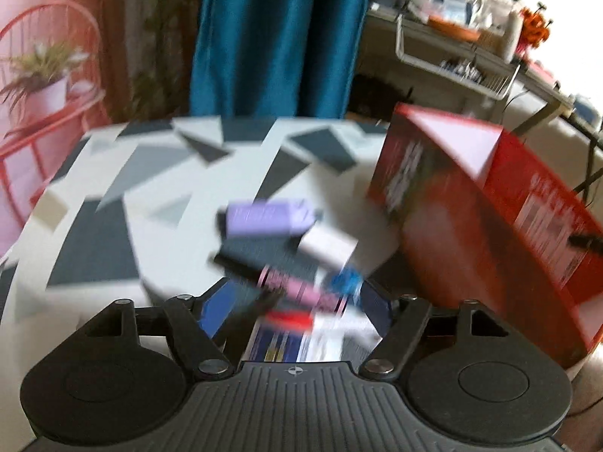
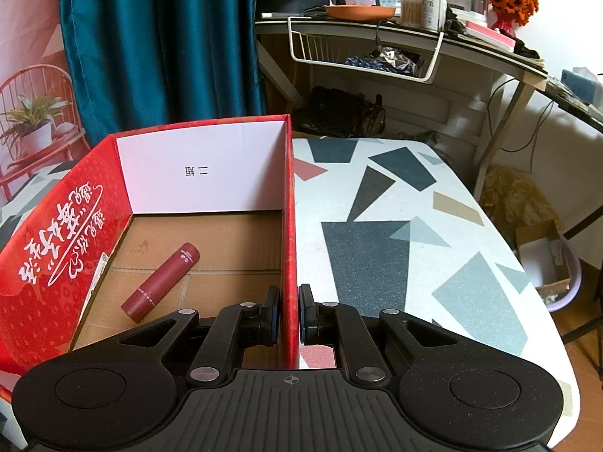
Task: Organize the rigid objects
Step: 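Move the left tool back over the clear plastic case, then grasp the clear blue-labelled plastic case with the left tool and lift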
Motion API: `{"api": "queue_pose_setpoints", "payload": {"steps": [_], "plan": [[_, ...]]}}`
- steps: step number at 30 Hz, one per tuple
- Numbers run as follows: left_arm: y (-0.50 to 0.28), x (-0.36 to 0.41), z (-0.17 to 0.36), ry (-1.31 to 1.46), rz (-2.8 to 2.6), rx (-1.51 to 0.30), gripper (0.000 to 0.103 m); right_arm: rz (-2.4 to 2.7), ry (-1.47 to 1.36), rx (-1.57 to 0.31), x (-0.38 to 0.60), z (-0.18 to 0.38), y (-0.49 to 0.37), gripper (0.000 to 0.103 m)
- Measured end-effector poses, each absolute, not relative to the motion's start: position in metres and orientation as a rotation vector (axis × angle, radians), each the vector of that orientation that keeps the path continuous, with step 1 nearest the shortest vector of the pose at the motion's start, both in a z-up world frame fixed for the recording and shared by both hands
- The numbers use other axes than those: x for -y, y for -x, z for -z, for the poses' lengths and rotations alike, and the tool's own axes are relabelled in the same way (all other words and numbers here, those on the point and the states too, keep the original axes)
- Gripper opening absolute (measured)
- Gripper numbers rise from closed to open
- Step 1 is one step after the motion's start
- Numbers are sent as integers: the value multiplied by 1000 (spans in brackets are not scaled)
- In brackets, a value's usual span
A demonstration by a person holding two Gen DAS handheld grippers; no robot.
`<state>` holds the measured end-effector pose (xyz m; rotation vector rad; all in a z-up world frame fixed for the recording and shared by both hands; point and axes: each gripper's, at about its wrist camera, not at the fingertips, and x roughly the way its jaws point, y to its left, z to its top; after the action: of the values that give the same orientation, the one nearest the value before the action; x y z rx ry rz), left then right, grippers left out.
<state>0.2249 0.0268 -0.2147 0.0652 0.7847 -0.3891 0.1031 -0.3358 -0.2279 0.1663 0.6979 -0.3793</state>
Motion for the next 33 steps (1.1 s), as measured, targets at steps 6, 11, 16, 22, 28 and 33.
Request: {"api": "queue_pose_setpoints", "payload": {"steps": [6,11,16,22,28,33], "plan": [[-209,-42,236,-53,357,-826,90,377,-165,-698,336,228,-103,9],[-196,-43,246,-49,320,-803,87,379,-164,-701,335,226,-104,9],[-195,-43,252,-44,310,-812,83,384,-158,-702,334,227,-105,9],[-200,-46,265,-24,271,-832,73,384,-157,-704,333,227,-104,9],[-204,-44,266,-30,257,-790,60,388,-155,-699,333,227,-104,9],[-206,-42,266,-14,240,-775,58,411,-148,-681,328,229,-102,10]]}}
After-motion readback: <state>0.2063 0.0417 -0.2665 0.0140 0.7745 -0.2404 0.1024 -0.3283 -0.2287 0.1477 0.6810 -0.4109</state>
